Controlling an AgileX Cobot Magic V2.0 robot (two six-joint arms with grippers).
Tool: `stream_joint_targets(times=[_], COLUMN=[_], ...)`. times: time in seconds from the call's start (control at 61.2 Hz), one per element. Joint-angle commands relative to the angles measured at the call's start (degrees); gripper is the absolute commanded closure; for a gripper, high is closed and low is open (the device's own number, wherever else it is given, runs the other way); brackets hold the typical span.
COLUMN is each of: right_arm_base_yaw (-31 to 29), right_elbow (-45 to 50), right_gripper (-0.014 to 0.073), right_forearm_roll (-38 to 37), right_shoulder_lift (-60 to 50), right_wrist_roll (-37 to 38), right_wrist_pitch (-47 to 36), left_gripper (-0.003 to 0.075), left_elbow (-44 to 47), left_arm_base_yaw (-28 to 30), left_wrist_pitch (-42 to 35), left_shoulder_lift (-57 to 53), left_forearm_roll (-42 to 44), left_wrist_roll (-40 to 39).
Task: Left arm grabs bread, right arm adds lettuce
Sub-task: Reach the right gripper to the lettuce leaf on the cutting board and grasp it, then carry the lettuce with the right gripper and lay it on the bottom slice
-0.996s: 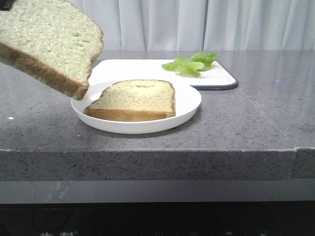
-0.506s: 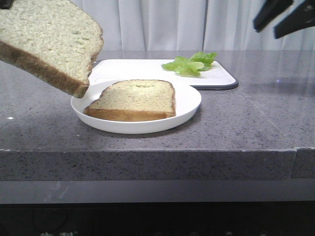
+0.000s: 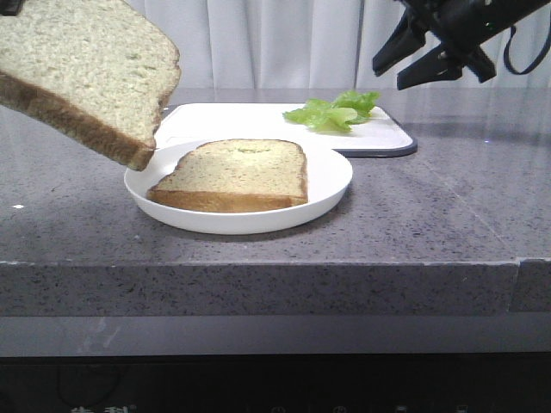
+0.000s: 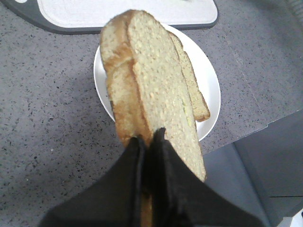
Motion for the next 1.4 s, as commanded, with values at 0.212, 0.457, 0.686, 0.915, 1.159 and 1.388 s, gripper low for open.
stream_joint_targets(times=[0.212, 0.457, 0.686, 0.915, 1.159, 1.388], right_arm_base_yaw=[1.05, 3.83, 5.01, 5.12, 5.12, 4.94], right_elbow=[-6.01, -6.16, -6.16, -6.16, -6.16, -3.97], right_gripper=[0.022, 0.022, 0.0354, 0.0603, 0.0711, 0.0711], right_forearm_roll=[5.31, 5.31, 5.63, 5.82, 5.87, 5.87], right_shoulder_lift=[1.59, 3.16, 4.29, 4.17, 2.35, -5.34], right_wrist_roll=[-0.66, -0.66, -0.84, -0.84, -0.84, -1.37], right_wrist_pitch=[-0.42, -4.71, -5.97, -7.9, -6.41, -0.42], left_gripper=[0.0741, 0.0741, 0.0741, 0.0741, 0.0741, 0.0741], left_elbow=[-1.56, -1.56, -1.56, -1.56, -1.56, -1.56], left_arm_base_yaw=[0.17, 0.17, 0.17, 0.17, 0.17, 0.17], left_wrist_pitch=[-3.03, -3.03, -3.03, -3.03, -3.03, -3.11], left_shoulder_lift=[-1.06, -1.06, -1.06, -1.06, -1.06, -1.06], left_forearm_roll=[-2.51, -2.51, -2.51, -2.51, -2.51, -2.51], left_wrist_roll=[0.13, 0.13, 0.13, 0.13, 0.13, 0.13])
